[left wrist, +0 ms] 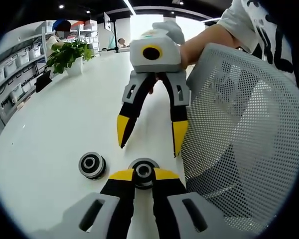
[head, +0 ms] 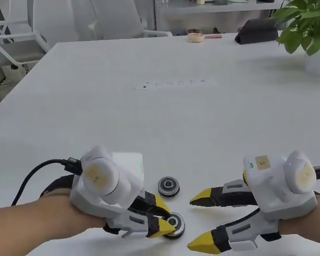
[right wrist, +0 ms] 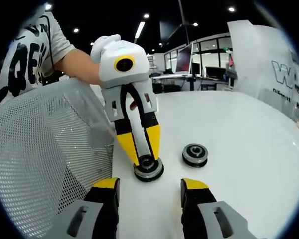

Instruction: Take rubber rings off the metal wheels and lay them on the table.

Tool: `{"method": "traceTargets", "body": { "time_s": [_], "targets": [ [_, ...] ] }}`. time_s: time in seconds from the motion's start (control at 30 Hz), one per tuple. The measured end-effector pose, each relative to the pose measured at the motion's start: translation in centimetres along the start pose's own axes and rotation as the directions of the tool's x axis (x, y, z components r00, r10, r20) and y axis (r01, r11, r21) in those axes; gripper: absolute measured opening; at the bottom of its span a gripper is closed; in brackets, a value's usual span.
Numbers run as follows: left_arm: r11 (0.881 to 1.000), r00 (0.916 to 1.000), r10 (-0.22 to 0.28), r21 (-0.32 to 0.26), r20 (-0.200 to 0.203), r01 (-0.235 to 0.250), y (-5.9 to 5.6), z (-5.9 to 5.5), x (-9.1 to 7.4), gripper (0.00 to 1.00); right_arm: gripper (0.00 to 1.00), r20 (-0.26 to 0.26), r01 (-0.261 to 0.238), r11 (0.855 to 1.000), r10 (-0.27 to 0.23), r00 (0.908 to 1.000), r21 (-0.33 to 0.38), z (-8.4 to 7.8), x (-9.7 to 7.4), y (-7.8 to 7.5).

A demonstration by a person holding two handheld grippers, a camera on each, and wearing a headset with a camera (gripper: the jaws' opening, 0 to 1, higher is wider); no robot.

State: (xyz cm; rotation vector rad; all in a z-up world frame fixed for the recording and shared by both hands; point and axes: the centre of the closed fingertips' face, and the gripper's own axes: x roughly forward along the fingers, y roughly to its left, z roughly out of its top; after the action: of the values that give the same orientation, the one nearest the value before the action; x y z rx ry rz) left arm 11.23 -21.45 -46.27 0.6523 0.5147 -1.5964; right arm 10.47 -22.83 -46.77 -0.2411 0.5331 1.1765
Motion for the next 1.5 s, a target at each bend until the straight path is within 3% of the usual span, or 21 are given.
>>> {"method": "traceTargets", "body": {
  "time_s": [0.5, 0.77, 1.03, 1.5],
  "targets": [
    [1.000, 0.9997, 0.018, -0.019, 0.018, -0.017, 0.0, 0.1, -0.1, 0.07, 0.39, -0.053, -0.049, 0.996, 0.045, 0.9976, -0.075, 0.7, 1.2, -0.2],
    [0.999, 0.9993, 0.031, -0.026, 0.018, -0.031, 0.1, 0.1, -0.1, 0.07, 0.34, -0.057, -0.065, 0.998, 0.063, 0.9963, -0.019, 0.5, 2.4, -0.4],
    [0.999, 0.9989, 0.042, -0.035, 0.020, -0.042, 0.2, 0.1, 0.0, 0.07, 0.31, -0.056, -0.069, 0.998, 0.069, 0.9961, 0.009, 0.2, 2.5, 0.1],
    [0.996, 0.9972, 0.071, -0.053, 0.026, -0.069, 0.2, 0.2, 0.0, 0.07, 0.24, -0.032, -0.033, 0.999, 0.034, 0.9989, 0.013, 0.3, 2.1, 0.1]
  ]
}}
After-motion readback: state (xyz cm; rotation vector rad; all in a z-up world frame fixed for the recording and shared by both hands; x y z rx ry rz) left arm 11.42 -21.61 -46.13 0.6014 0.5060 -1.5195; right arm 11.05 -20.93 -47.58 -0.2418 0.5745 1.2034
